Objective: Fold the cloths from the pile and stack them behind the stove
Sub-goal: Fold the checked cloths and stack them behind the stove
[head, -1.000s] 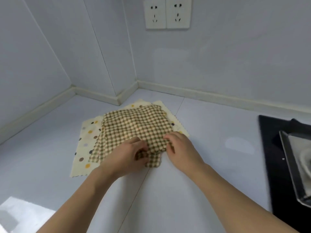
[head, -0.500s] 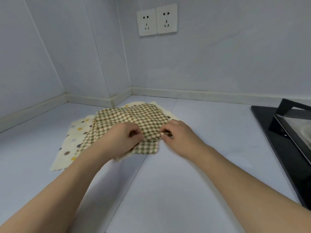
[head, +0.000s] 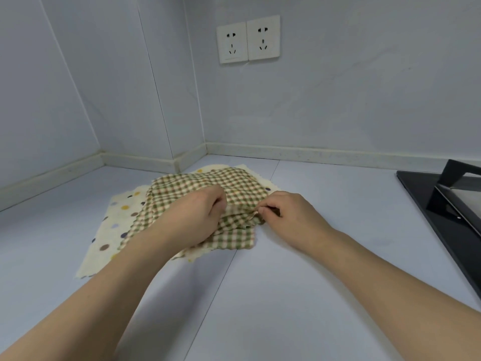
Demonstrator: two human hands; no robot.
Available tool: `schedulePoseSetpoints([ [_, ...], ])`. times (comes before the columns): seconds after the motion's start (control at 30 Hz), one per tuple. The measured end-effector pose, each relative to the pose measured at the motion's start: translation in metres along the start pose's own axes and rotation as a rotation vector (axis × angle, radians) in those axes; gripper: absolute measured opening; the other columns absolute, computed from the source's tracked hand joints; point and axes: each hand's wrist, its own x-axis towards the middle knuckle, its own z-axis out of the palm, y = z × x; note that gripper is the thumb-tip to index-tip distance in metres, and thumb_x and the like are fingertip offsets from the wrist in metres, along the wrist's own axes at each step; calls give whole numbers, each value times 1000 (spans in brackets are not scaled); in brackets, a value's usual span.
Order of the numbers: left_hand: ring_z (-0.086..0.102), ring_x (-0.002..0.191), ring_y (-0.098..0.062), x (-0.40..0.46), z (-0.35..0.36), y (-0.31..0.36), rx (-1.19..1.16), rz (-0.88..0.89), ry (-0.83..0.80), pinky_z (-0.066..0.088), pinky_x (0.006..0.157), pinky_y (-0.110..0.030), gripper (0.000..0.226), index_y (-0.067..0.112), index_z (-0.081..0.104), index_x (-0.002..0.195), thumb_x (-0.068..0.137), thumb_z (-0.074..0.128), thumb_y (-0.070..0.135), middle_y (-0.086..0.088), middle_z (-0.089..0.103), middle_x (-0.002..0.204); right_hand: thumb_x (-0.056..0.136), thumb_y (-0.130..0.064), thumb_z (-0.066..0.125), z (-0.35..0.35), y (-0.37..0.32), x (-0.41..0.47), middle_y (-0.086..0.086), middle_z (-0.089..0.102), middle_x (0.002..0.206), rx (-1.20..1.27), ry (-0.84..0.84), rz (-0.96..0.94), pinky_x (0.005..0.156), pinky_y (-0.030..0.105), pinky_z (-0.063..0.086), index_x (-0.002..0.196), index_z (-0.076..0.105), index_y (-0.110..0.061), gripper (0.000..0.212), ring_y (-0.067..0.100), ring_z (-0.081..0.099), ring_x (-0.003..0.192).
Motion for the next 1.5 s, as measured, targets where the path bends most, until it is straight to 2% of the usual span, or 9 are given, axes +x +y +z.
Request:
schedulePoseSetpoints([
  [0.17, 50, 62, -15, -1, 0, 8, 38, 71, 190, 42, 60, -37, 16, 19, 45, 95, 103, 34, 28, 6, 53, 69, 93, -16, 52, 2, -3, 3, -6, 64, 95, -128, 91, -127, 81, 30, 42, 98, 68, -17, 16, 14, 54, 90],
  [0.33, 46, 49, -11, -3, 0, 9, 76, 134, 320, 36, 48, -32, 17, 21, 46, 100, 103, 33, 31, 8, 44, 53, 84, -9, 57, 3, -5, 4, -8, 61, 92, -186, 163, -171, 79, 31, 41, 94, 63, -18, 14, 16, 53, 87],
  [0.57, 42, 50, -10, -14, -22, 25, -43, 147, 169, 28, 48, -26, 10, 28, 47, 95, 98, 47, 38, 5, 47, 54, 92, -10, 55, -21, -14, -1, -12, 56, 91, 41, 317, -23, 77, 20, 38, 91, 62, -20, 12, 9, 49, 88],
  [0.7, 43, 52, -6, -33, -52, 46, -226, 92, 89, 30, 47, -19, 9, 28, 55, 89, 96, 52, 25, 16, 54, 62, 95, -12, 47, -46, -49, -24, -13, 57, 91, 96, 376, -5, 74, 26, 43, 93, 56, -22, 13, 9, 52, 86],
  [0.8, 45, 56, -9, -48, -89, 68, -206, 88, 86, 34, 53, -26, 9, 27, 55, 89, 98, 51, 27, 9, 54, 69, 96, -9, 45, -86, -82, -46, -8, 60, 93, 107, 465, -42, 77, 28, 45, 98, 57, -16, 14, 13, 55, 89],
  [1.0, 53, 61, -15, -84, -165, 111, -289, 72, 104, 45, 61, -30, 13, 23, 62, 84, 94, 58, 29, -8, 65, 77, 97, -5, 43, -174, -130, -94, -5, 56, 99, -2, 592, -102, 75, 6, 37, 100, 57, -14, 17, 6, 51, 89],
  [1.1, 63, 73, -31, -91, -181, 126, -323, 66, 101, 54, 72, -39, 16, 26, 67, 83, 95, 56, 29, -12, 70, 88, 98, -4, 41, -201, -140, -112, -5, 55, 103, -74, 623, -118, 80, 5, 37, 104, 59, -12, 21, 5, 50, 94],
  [1.23, 63, 75, -25, -83, -171, 137, -269, 25, 55, 49, 70, -27, 13, 19, 69, 91, 95, 57, 21, -12, 72, 92, 97, -3, 41, -207, -126, -126, -2, 57, 106, -195, 575, -123, 89, 20, 40, 109, 63, -9, 26, 10, 51, 100],
  [1.5, 63, 72, -14, -54, -87, 110, -125, -63, 64, 48, 64, -27, 19, 21, 69, 93, 94, 52, 12, 4, 68, 81, 96, -5, 43, -156, -41, -128, -6, 59, 102, -186, 449, 104, 88, 26, 42, 101, 68, -14, 27, 13, 53, 102],
])
